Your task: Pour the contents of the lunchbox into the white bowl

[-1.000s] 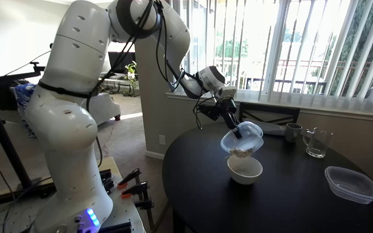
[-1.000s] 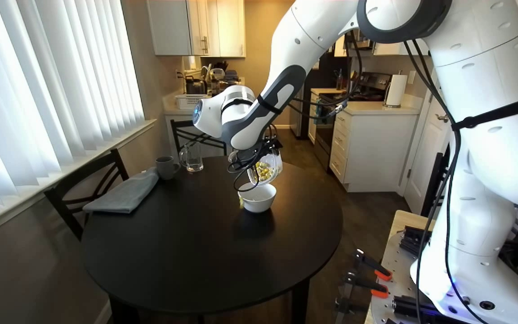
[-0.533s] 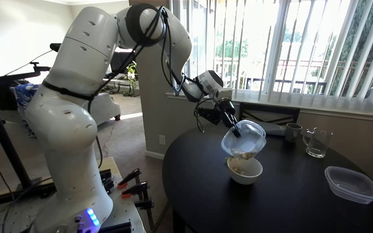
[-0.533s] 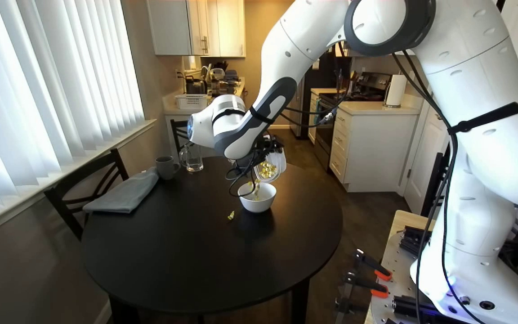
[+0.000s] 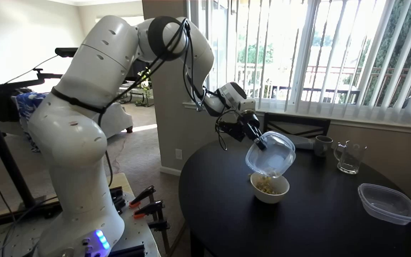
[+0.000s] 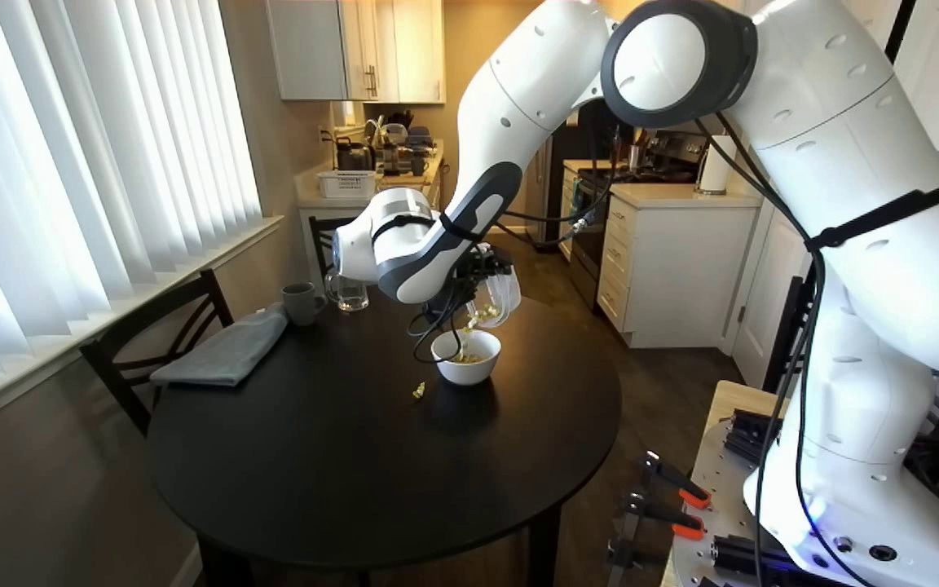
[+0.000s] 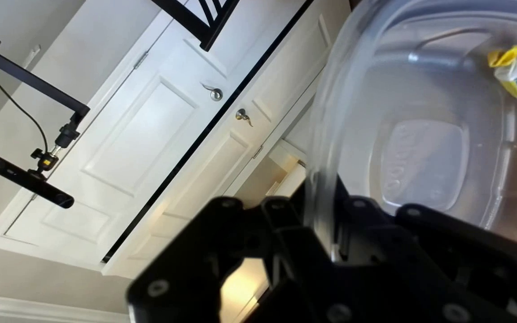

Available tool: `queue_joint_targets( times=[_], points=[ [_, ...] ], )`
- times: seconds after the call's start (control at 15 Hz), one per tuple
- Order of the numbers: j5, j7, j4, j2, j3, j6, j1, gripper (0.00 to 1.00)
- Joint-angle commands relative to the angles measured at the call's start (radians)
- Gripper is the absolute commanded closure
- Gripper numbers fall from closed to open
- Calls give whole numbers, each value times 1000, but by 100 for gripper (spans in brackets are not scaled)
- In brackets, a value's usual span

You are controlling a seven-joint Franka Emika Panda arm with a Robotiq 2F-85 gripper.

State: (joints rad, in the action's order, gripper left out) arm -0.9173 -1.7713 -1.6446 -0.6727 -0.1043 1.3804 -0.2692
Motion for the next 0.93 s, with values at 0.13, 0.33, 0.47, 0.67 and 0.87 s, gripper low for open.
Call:
queue_joint_targets(
  times=[0.13, 0.33, 0.47, 0.67, 0.87],
  points=[
    [-52, -45, 60, -56, 23, -98, 20, 97],
    [-73, -71, 77, -78, 25, -117, 24, 97],
    [-81, -94, 82, -82, 28, -108, 27, 97],
    [-101, -135, 85, -82, 34, -84, 30, 97],
    [-111, -170, 85, -73, 43, -69, 36, 97]
  ],
)
